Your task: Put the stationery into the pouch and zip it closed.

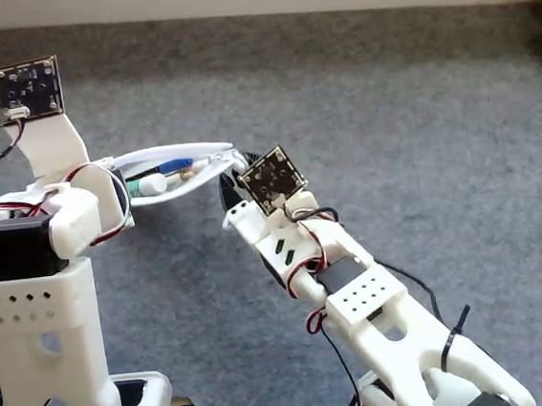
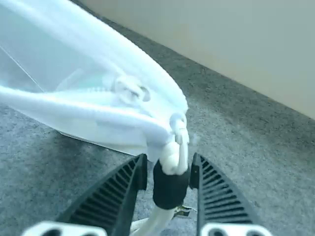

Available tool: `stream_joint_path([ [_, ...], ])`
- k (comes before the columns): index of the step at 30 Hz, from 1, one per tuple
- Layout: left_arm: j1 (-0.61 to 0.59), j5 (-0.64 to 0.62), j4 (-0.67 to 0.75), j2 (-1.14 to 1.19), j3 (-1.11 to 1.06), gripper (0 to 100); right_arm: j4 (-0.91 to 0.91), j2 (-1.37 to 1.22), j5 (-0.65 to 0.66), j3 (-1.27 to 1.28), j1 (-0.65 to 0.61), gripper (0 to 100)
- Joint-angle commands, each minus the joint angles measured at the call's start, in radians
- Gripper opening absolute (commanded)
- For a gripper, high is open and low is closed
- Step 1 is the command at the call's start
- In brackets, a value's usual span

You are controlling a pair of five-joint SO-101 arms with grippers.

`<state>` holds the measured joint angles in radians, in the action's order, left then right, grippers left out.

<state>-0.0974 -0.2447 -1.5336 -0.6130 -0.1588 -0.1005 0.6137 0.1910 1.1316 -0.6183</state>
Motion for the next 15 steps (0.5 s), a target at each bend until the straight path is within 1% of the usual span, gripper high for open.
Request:
stream_joint_path([
  [1,-0.013,0.006,0.015,-0.004,-0.002,1,-0.030,0.004,0.012,-0.071,0.004,12.0],
  [5,-0.013,0.006,0.015,-0.004,-0.002,1,-0.030,0.008,0.017,-0.070,0.007,4.8],
  [8,-0.013,0.008,0.017,-0.004,-0.002,1,-0.027,0.059,0.015,-0.068,0.007,5.0],
  [9,-0.013,0.008,0.017,-0.004,-0.002,1,-0.021,0.079,0.014,-0.065,0.007,5.8],
  [13,-0.013,0.008,0.018,-0.004,-0.002,1,-0.019,0.125,0.014,-0.021,0.005,14.1],
  [15,-0.013,0.008,0.018,-0.004,-0.002,1,-0.019,0.127,0.014,-0.012,0.002,14.3],
])
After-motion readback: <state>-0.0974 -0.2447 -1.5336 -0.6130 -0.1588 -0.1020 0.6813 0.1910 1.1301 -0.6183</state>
